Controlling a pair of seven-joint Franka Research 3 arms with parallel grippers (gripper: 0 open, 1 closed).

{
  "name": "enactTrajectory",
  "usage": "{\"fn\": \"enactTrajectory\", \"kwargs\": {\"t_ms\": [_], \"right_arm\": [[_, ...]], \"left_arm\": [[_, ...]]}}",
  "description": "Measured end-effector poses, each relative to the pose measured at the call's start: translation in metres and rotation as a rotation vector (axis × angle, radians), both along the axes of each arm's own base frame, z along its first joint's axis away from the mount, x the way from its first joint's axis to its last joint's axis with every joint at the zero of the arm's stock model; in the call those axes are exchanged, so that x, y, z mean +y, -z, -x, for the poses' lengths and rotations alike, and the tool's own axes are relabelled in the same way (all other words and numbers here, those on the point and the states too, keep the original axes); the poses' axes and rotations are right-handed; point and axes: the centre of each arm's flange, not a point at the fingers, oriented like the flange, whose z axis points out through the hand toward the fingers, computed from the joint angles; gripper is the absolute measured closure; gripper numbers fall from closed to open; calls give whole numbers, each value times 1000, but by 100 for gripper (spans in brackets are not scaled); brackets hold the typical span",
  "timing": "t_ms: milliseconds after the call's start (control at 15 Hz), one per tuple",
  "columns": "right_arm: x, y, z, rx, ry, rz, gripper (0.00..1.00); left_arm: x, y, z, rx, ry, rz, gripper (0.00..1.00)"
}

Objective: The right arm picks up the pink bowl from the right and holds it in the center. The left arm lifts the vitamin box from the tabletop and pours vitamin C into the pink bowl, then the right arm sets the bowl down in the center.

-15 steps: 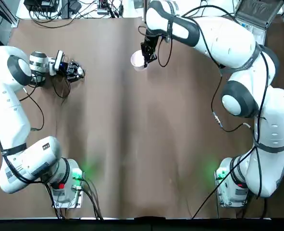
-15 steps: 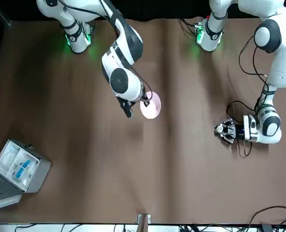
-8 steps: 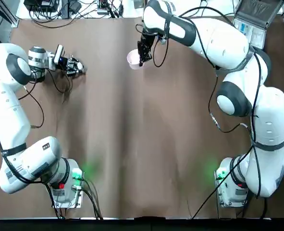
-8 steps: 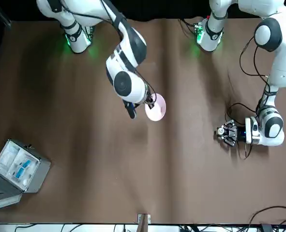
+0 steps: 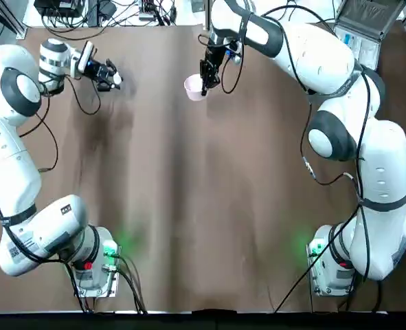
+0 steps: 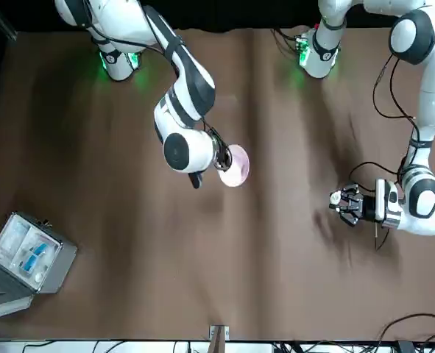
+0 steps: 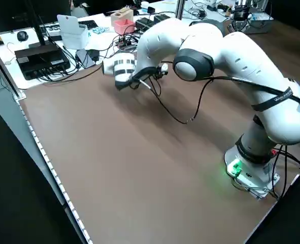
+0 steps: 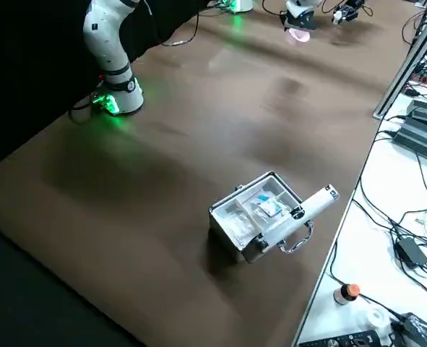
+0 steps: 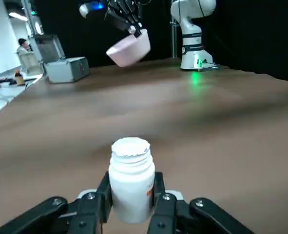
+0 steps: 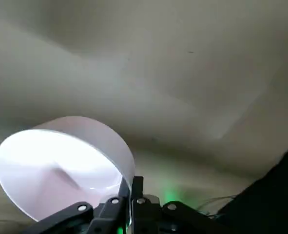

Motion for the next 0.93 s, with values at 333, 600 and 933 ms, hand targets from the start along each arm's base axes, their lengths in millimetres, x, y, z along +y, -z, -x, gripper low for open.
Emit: {"fn": "enactTrajectory", "kwargs": {"t_ms": [333,600,933], "right_arm": [[11,-10,11,12,-59,5,97],[11,-4,11,18,-60,10,97],[10,5,10,26,-61,17,97]], "left_arm": [[-70,-52,-28,-135,74,-52,64],[-122,-90,-42,-258,138,-102,64],[-172,-163,-53,-442,178,-165,64]]}}
